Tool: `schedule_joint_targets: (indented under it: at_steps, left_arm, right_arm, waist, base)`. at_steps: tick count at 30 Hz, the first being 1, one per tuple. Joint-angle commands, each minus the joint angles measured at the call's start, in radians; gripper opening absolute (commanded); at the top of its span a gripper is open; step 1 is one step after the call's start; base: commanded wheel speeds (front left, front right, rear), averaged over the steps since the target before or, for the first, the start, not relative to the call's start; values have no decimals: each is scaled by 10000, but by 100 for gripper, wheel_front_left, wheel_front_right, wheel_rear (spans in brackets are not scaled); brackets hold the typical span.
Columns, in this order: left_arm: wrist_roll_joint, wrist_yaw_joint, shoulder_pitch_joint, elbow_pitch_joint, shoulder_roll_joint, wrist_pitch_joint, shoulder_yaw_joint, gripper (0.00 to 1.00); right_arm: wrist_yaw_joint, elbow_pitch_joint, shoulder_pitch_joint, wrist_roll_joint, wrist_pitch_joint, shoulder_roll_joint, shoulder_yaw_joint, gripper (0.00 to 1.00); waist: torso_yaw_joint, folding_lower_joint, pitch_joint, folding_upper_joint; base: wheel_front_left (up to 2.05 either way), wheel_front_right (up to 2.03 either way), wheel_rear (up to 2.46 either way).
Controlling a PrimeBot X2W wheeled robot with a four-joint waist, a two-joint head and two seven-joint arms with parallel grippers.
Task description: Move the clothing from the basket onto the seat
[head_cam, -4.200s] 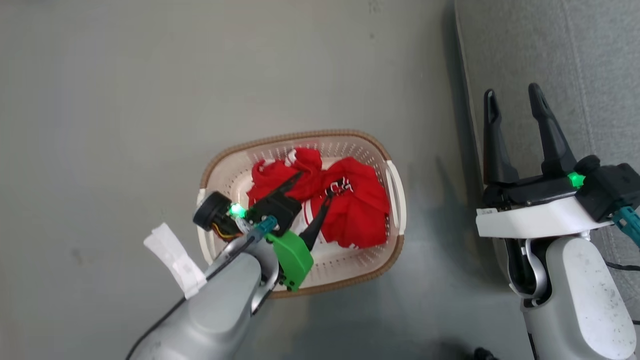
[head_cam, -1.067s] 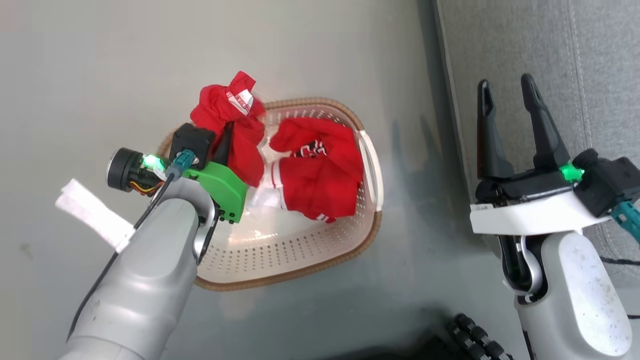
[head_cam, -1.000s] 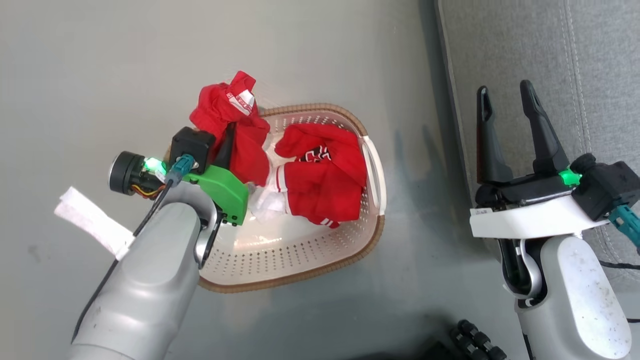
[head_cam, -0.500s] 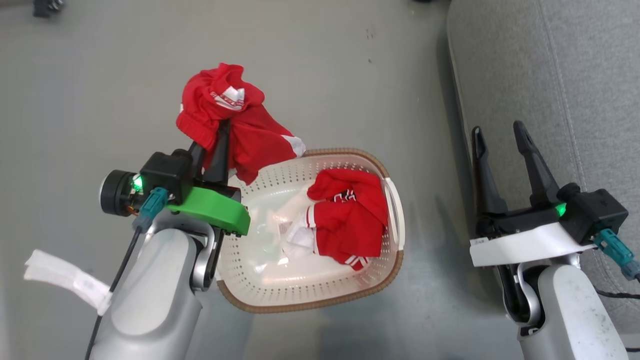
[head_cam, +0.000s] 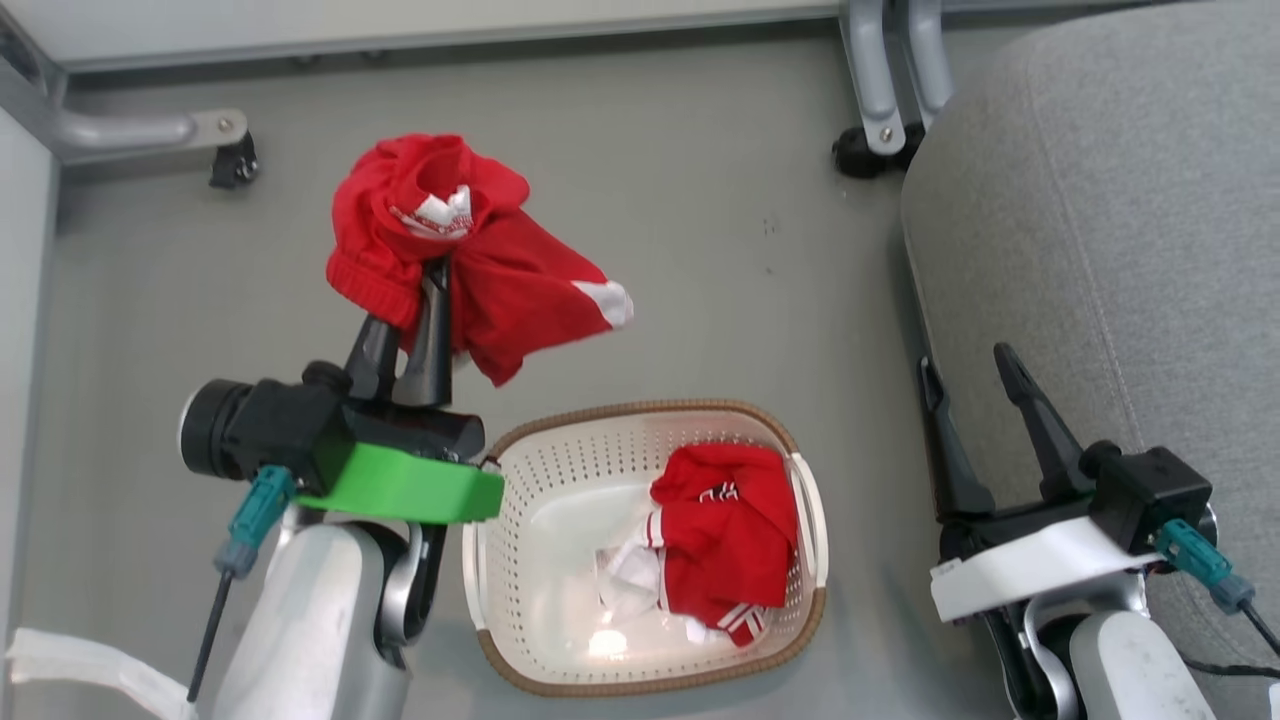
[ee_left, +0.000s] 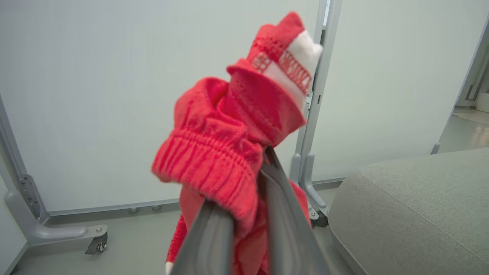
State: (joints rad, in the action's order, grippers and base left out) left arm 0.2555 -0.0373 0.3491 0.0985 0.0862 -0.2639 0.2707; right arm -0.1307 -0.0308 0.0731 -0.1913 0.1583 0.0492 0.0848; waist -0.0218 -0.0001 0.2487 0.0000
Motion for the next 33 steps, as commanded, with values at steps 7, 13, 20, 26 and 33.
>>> schedule_joint_targets:
  at_steps: [7, 13, 20, 26, 33]
  left_arm:
    - [-118, -244, -1347, -919, -85, -7, 77, 0]
    - [-35, -322, -2162, -1215, -94, -7, 296, 0]
    - [91, -307, -2809, -1427, -32, 116, 540, 0]
    - [159, -250, -2940, -1556, 26, 207, 600, 0]
    - [183, -215, -2916, -1629, 67, 241, 665, 0]
  right_arm:
    - [-1, -399, -942, -86, -458, 62, 159, 100]
    - [-1, -593, -1473, -184, -741, 77, 203, 100]
    - [-1, -812, -1962, -260, -988, 69, 183, 100]
    - [-1, -896, -2137, -299, -1082, 51, 140, 100]
    - [-1, -870, -2131, -356, -1100, 36, 130, 100]
  waist:
    - [36, 1, -1538, 0]
    - [44, 1, -2062, 0]
    - [34, 1, -2466, 0]
    - [33, 1, -2518, 0]
    - [33, 1, -2449, 0]
  base:
    - [0, 0, 0]
    - [0, 0, 0]
    - [0, 0, 0]
    - [0, 0, 0]
    - [0, 0, 0]
